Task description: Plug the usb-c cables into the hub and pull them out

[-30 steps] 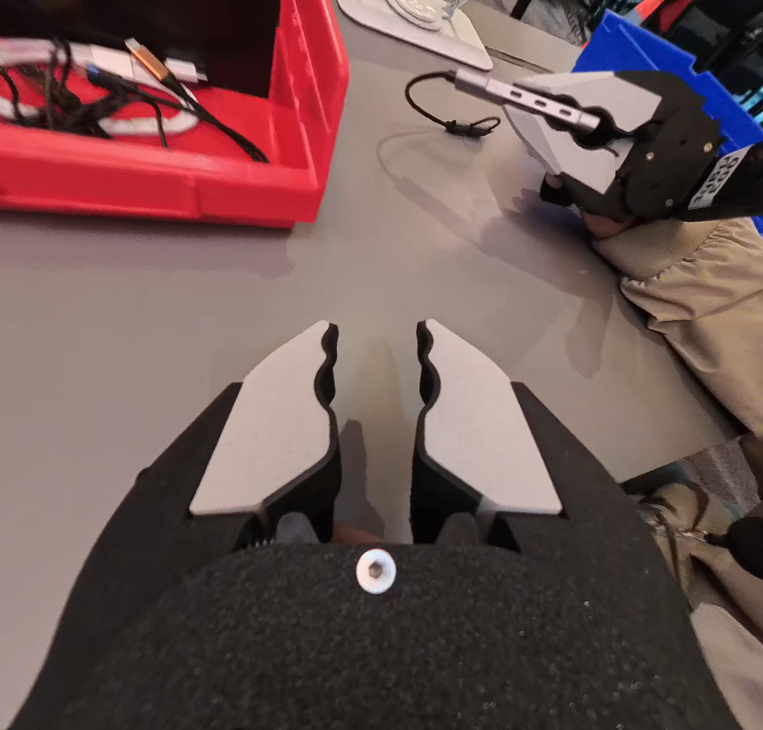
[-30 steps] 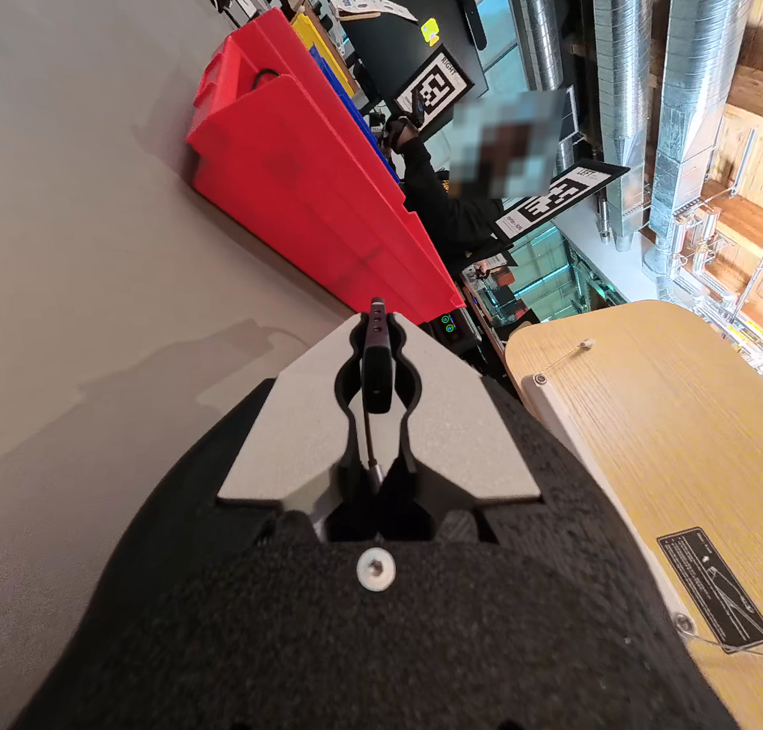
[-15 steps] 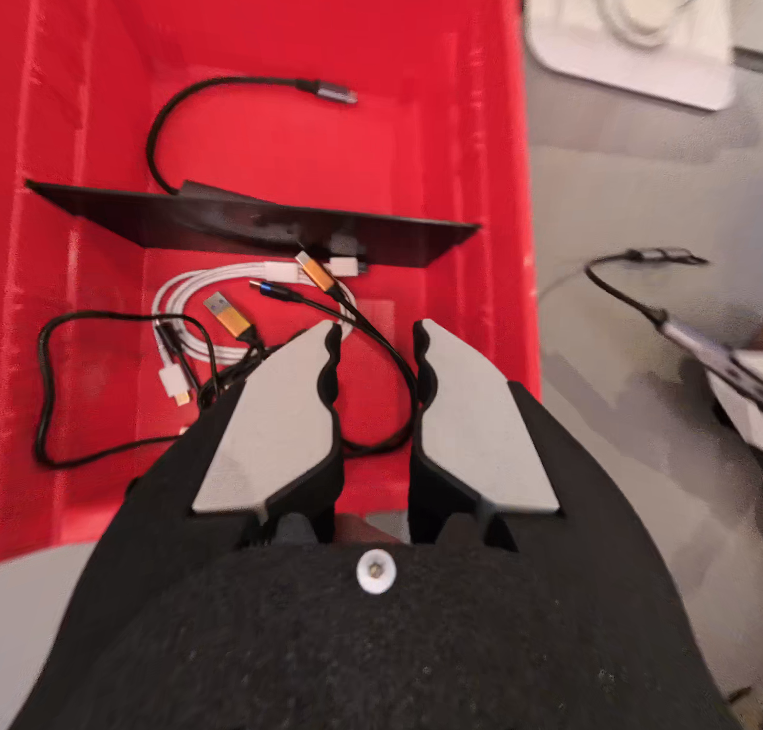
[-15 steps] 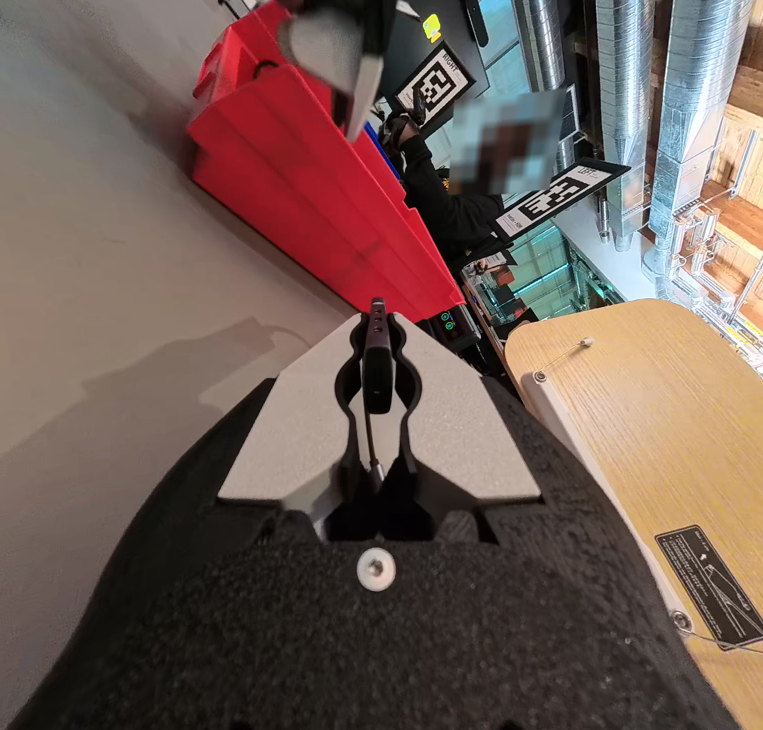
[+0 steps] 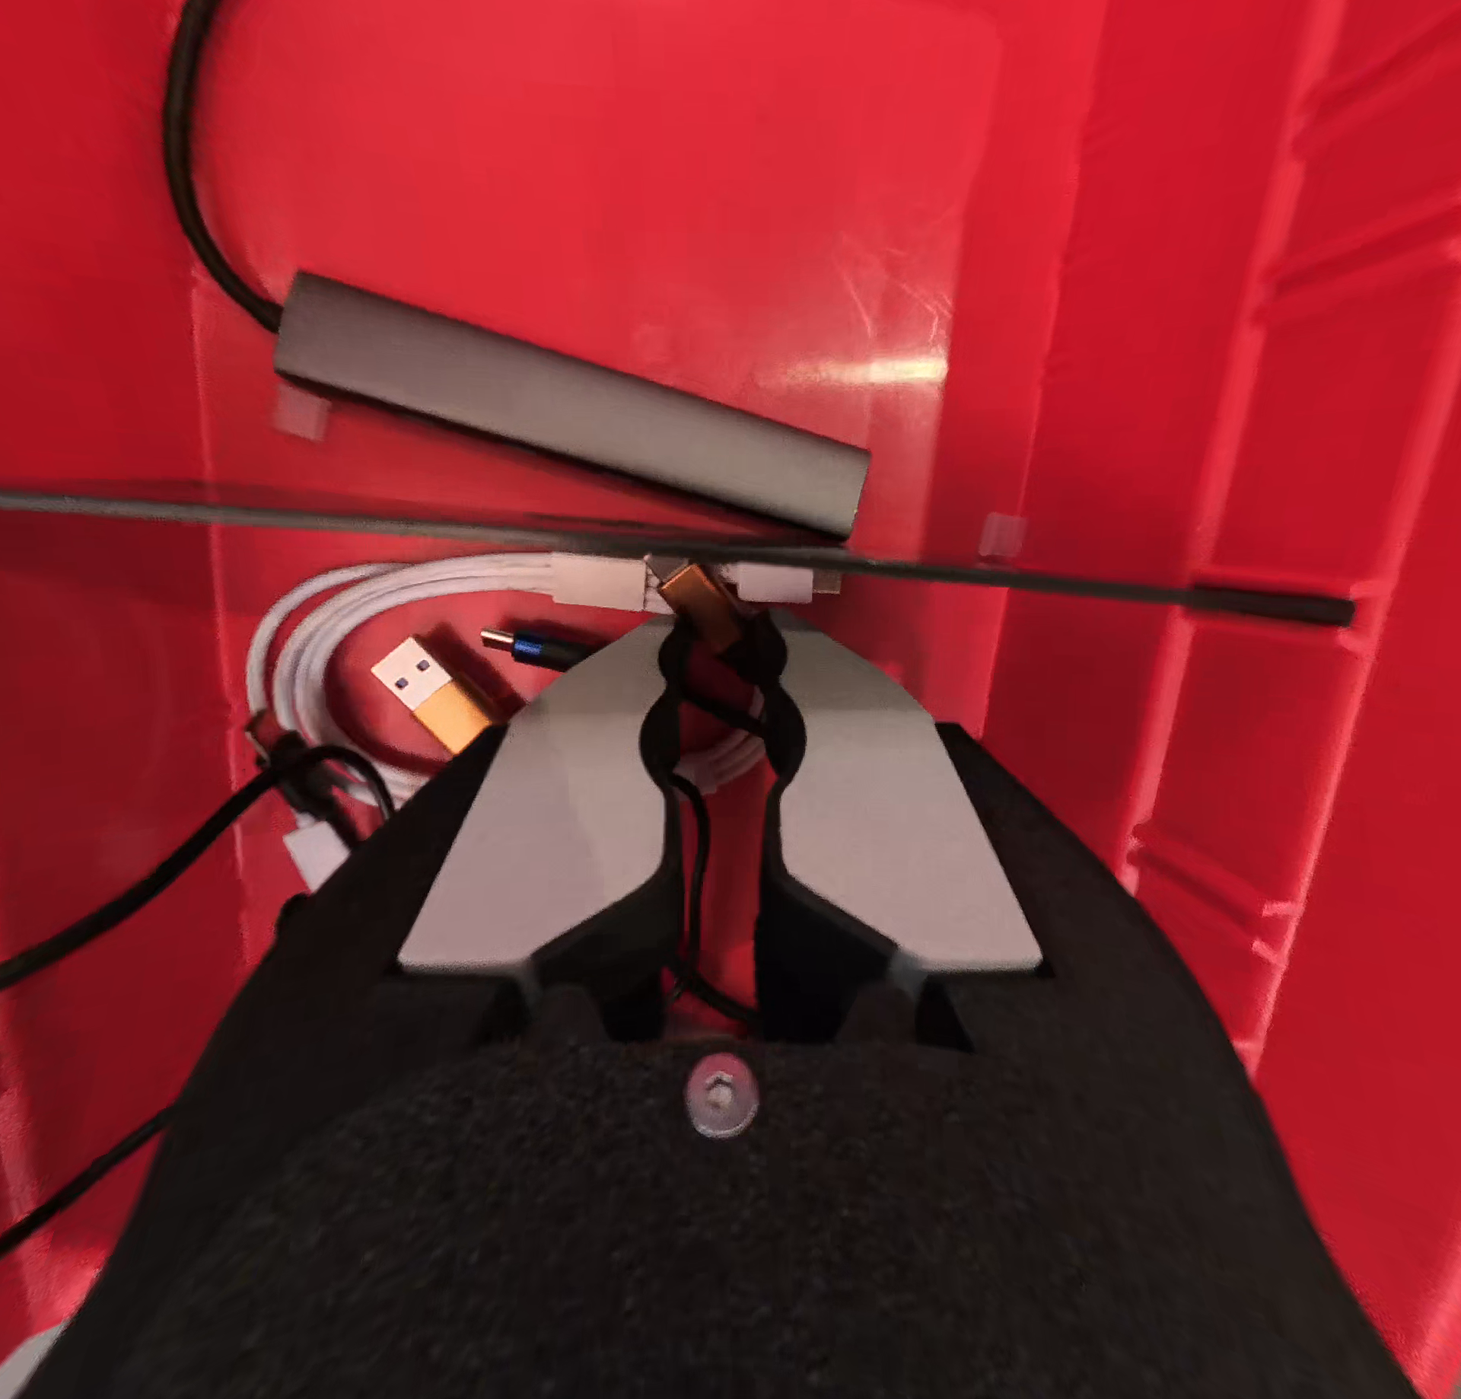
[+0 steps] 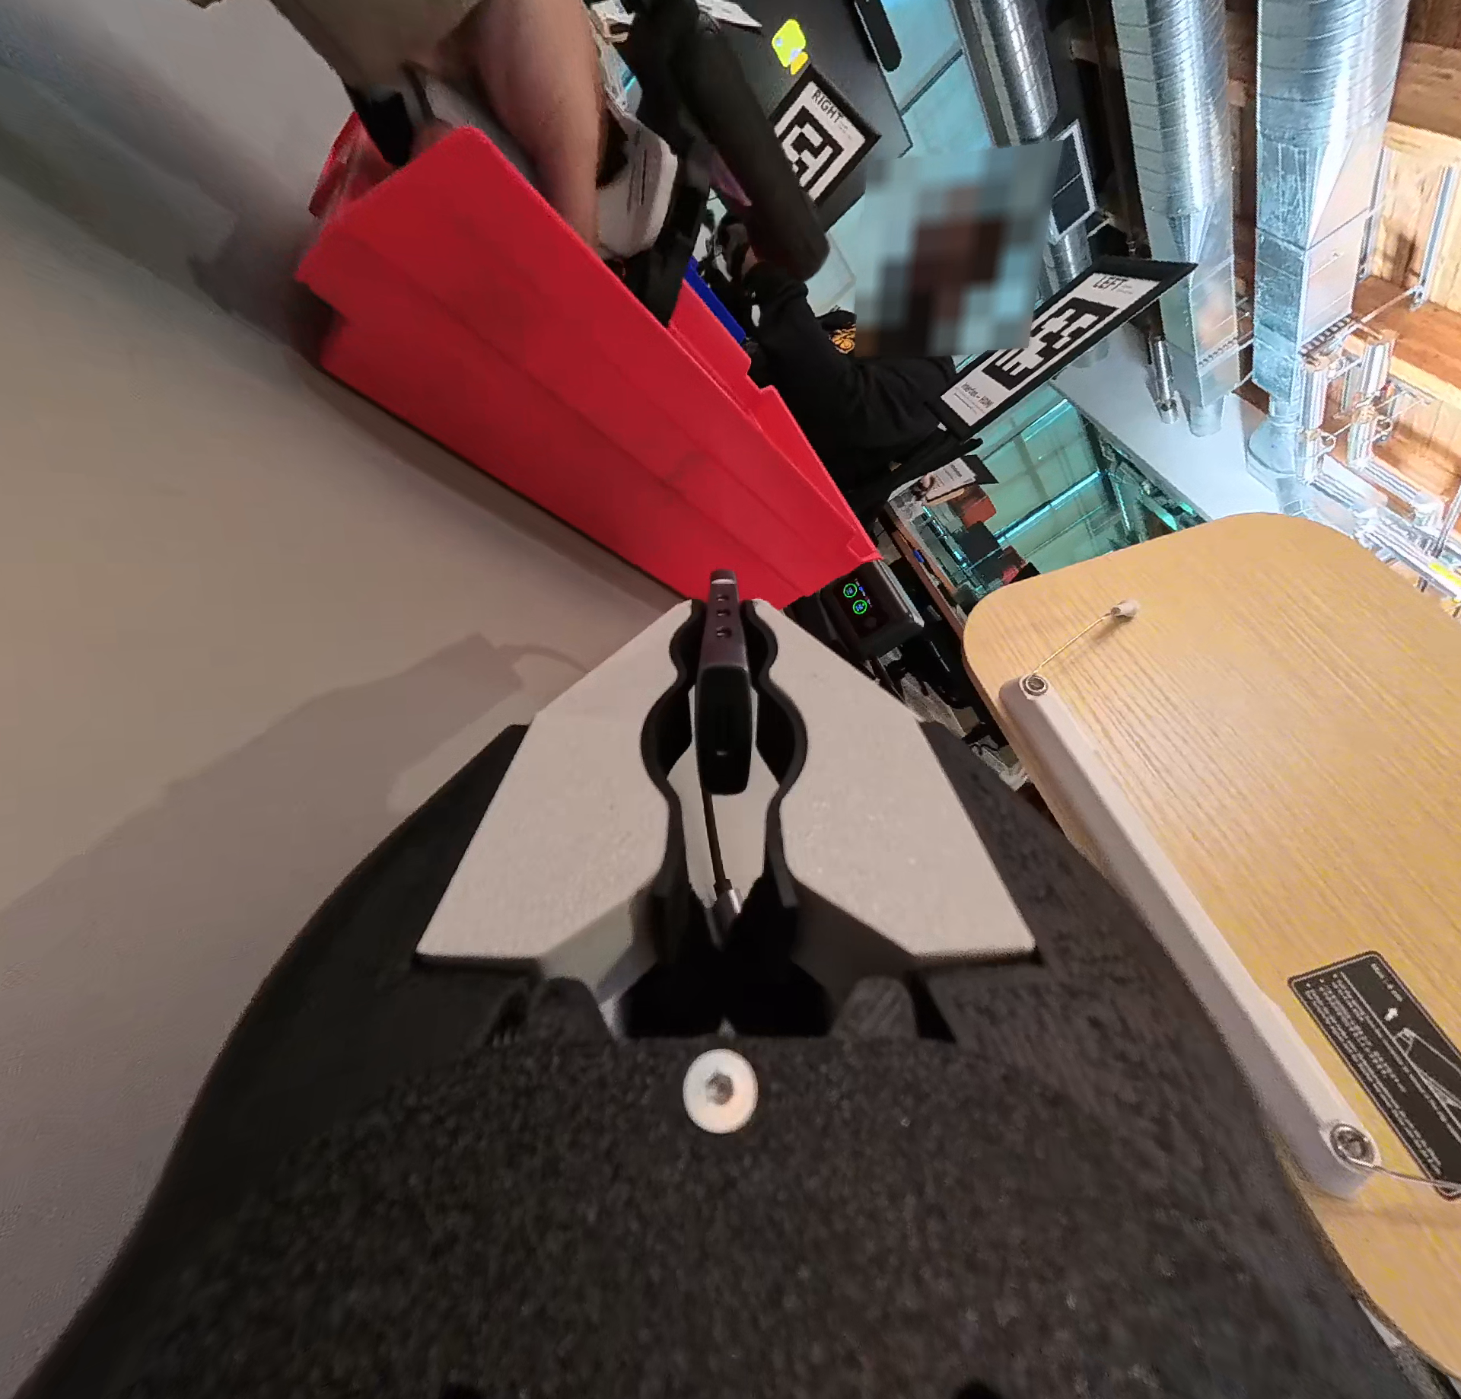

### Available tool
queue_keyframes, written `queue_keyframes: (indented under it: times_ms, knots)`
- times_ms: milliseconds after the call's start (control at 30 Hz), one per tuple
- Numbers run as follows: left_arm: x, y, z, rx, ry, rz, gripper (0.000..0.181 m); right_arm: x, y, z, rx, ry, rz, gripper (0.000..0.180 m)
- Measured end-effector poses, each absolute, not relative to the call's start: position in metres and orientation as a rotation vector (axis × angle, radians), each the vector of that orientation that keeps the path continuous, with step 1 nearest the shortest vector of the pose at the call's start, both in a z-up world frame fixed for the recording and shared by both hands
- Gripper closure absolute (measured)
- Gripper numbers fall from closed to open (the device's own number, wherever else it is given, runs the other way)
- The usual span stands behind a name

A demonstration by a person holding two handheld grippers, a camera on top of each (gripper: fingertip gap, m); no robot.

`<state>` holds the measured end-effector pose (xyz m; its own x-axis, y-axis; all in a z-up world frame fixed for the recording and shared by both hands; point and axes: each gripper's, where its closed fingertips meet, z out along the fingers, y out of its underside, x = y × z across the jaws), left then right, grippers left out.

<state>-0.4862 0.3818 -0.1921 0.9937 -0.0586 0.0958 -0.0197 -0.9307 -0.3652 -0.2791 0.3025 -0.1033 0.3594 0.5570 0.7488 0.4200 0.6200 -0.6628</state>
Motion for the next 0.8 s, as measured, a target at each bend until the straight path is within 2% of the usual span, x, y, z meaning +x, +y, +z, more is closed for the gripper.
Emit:
queue_keyframes:
  times_ms: [33,167,300,633,800]
  knots:
    - [-0.486,0.382,-0.192,-2.75,0.101,-0.137,0.165,-0.279,0.303,-0.103,-0.965,-1.255,0.11,0.171]
    - [-0.479,0.38,-0.172,-2.596,0.198,-0.245,0.167,-0.28,0.303,-0.104,-0.963,-1.258,0.108,0.171]
    - [-0.474,0.376,-0.115,-2.323,0.211,-0.382,0.168,-0.279,0.303,-0.103,-0.962,-1.253,0.105,0.171]
    - [-0.484,0.322,0.119,-1.58,0.264,-0.461,0.168,-0.274,0.307,-0.098,-0.98,-1.208,0.126,0.171]
    - [-0.458,0.27,0.2,-1.426,0.444,-0.545,0.168,-0.268,0.313,-0.091,-1.004,-1.153,0.147,0.171]
